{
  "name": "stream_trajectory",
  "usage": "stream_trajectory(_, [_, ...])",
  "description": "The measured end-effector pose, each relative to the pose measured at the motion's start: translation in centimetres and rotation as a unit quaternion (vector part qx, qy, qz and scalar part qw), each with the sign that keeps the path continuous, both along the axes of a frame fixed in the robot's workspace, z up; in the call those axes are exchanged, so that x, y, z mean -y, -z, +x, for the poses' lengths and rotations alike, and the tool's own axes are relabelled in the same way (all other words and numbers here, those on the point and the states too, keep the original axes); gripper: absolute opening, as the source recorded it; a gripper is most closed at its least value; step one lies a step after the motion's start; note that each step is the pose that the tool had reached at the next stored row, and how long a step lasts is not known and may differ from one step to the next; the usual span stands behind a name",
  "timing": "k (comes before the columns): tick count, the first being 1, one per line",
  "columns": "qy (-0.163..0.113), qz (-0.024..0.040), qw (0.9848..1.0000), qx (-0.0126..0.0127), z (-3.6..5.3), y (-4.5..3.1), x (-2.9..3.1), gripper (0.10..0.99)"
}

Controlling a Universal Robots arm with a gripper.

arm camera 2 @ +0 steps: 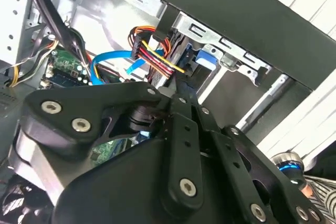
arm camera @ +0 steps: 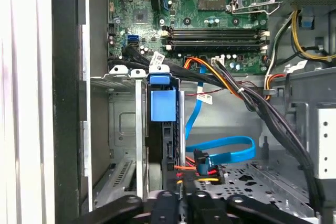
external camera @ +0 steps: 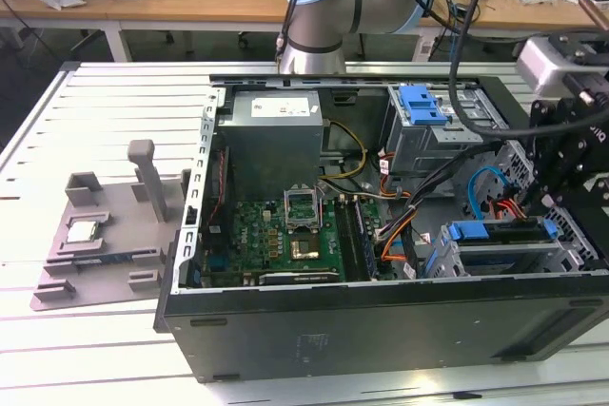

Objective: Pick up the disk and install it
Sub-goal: 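Insert the first disk wire, then insert the second disk wire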

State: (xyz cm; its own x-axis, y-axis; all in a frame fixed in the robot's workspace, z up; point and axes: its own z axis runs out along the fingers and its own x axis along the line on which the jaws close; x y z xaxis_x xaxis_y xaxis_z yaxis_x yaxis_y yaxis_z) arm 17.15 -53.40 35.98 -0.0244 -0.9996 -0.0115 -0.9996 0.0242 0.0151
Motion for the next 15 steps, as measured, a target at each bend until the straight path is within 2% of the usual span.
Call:
stream_trajectory(1, [0.000, -0.0001, 1.0000, 0.0000, 0.00, -0.90, -0.06, 0.106])
stream_trajectory(2, [0.000, 0.0000, 1.0000, 0.0000, 0.00, -1.12, -0.06, 0.106])
stream_trajectory(14, [0.000, 0.0000, 1.0000, 0.0000, 0.00, -1.17, -0.06, 0.114])
stream_trajectory(15, [0.000, 0.0000, 1.0000, 0.0000, 0.00, -1.17, -0.06, 0.294])
